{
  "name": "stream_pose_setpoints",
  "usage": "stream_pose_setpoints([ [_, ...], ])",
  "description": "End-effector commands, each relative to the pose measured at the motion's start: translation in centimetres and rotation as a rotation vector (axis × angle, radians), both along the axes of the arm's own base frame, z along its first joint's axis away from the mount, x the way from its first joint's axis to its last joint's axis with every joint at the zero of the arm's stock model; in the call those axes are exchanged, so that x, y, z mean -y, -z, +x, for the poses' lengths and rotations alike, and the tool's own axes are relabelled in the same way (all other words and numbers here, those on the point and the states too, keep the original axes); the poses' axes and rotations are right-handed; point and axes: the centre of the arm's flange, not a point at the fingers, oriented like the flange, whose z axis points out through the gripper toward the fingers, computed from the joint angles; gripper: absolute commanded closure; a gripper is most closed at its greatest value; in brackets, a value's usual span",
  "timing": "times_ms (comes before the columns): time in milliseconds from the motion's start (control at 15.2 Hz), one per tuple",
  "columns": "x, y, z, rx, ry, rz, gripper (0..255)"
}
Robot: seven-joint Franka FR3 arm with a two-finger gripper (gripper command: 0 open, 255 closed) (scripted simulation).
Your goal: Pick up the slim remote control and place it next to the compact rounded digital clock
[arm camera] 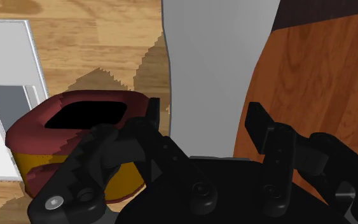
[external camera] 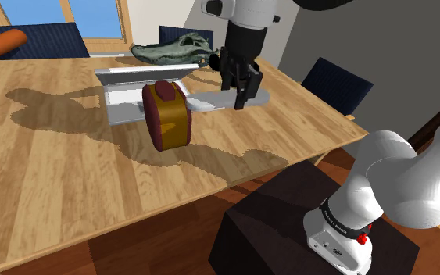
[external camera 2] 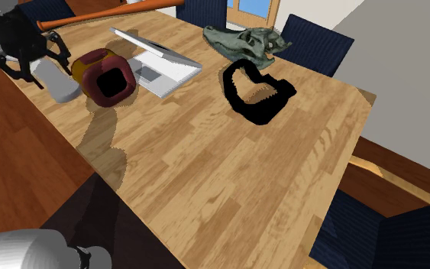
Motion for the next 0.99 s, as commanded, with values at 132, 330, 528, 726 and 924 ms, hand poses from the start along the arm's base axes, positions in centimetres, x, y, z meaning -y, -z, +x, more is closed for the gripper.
stream_pose_setpoints([
  [132, 0.1, 2.0, 0.1, 0.001, 0.0, 0.001, 255],
  [330, 0.1, 3.6, 0.1, 0.001, 0.0, 0.001, 255],
  [528, 0.1, 5.2, 0.1, 0.001, 0.0, 0.001, 255],
  [726, 0.1, 6.8, 0.1, 0.001, 0.0, 0.001, 255],
  [924, 0.1, 8.4, 0.1, 0.001, 0.0, 0.001, 255],
])
